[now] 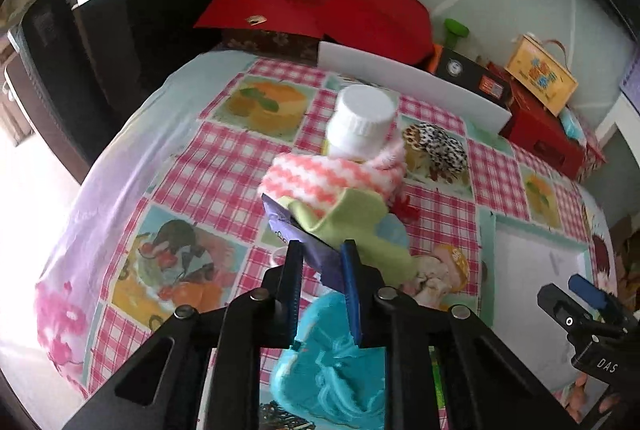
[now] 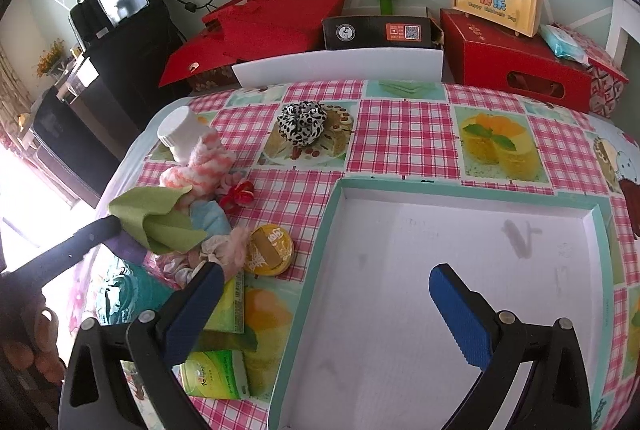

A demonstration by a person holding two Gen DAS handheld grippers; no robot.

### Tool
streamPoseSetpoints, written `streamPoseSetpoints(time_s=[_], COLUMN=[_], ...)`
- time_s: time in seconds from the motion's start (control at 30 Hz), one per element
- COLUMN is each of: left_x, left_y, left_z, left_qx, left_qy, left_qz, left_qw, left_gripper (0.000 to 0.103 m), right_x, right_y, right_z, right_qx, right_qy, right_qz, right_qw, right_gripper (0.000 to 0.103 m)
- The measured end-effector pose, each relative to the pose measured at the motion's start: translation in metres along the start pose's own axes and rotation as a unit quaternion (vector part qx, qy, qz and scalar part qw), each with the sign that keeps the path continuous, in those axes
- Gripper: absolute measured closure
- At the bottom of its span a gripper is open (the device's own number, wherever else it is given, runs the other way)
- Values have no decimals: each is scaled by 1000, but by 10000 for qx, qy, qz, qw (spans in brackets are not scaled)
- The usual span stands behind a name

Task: Organize soft objects
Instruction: 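Lift the lavender packet with the left tool while the right tool grasps the light-green cloth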

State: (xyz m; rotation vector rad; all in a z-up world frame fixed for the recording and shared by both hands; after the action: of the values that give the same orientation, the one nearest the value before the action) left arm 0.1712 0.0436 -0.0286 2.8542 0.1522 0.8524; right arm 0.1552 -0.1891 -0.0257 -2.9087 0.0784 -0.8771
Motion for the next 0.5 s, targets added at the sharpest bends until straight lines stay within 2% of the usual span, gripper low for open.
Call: streamPoseSetpoints(time_s=[0.23,0.3,0.5], left_x=[-2,-1,-11], left_y=[-27,-39,-80], left_z=[-2,-2,12], left_qx=[-107,-69,0], left_qy=[50,82,-97], left_qz=[-430,-564,-833], left_qw=[9990,9984,9965], left_gripper=[90,95,95], right_x=[-1,-1,-5], right_y=[-3,-6,-18], right_z=[2,3,10], right_qx=[22,64,62], right_qy=[-4,-3,-60], right_qz=[-51,-75,-266], right_qw=[10000,10000,9996], right_gripper=[0,0,0])
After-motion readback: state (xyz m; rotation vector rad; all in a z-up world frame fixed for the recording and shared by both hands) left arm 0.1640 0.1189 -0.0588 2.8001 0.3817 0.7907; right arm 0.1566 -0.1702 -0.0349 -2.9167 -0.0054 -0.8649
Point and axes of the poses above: each gripper's, at about its wrist camera, not at the fingertips, and z roughly the way its jaws point, y to its right, x to its top, the point moved 6 cm from there along z, roughly the way its jaws point, and after that the axes turned 3 degrees about -x, right-handed, at the moved point
